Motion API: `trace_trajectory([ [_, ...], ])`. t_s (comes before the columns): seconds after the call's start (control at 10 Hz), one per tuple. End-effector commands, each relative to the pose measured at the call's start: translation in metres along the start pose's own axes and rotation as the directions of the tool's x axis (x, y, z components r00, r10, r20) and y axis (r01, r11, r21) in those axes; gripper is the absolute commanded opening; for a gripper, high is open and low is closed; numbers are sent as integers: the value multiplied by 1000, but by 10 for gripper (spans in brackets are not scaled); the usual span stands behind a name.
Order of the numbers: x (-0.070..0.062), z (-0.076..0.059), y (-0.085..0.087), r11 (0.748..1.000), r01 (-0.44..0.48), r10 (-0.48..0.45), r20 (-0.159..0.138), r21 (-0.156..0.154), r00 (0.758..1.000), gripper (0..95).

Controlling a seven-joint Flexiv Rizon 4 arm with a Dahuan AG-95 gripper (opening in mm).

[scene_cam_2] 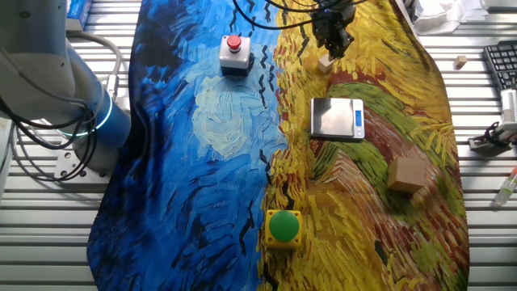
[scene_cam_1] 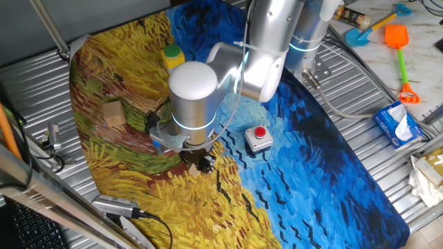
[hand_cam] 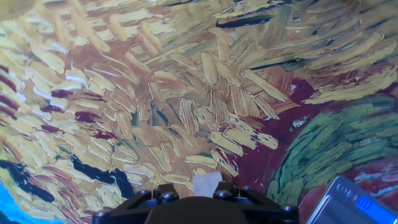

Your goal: Place the block on the scale

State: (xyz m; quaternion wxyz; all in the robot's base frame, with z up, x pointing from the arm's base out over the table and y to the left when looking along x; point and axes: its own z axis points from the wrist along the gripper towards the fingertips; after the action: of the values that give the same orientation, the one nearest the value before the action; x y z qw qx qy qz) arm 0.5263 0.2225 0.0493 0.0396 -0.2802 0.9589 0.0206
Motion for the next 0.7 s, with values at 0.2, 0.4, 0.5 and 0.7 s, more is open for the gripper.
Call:
trace_trajectory([
  [0.2,-1,0,0,1000,-4,4,1,-4,1000,380],
  [0.4,-1,0,0,1000,-6,6,5,-7,1000,380],
  [0.5,-1,0,0,1000,-3,3,6,-8,1000,380],
  [0.7,-1,0,0,1000,2,-2,6,-9,1000,380],
])
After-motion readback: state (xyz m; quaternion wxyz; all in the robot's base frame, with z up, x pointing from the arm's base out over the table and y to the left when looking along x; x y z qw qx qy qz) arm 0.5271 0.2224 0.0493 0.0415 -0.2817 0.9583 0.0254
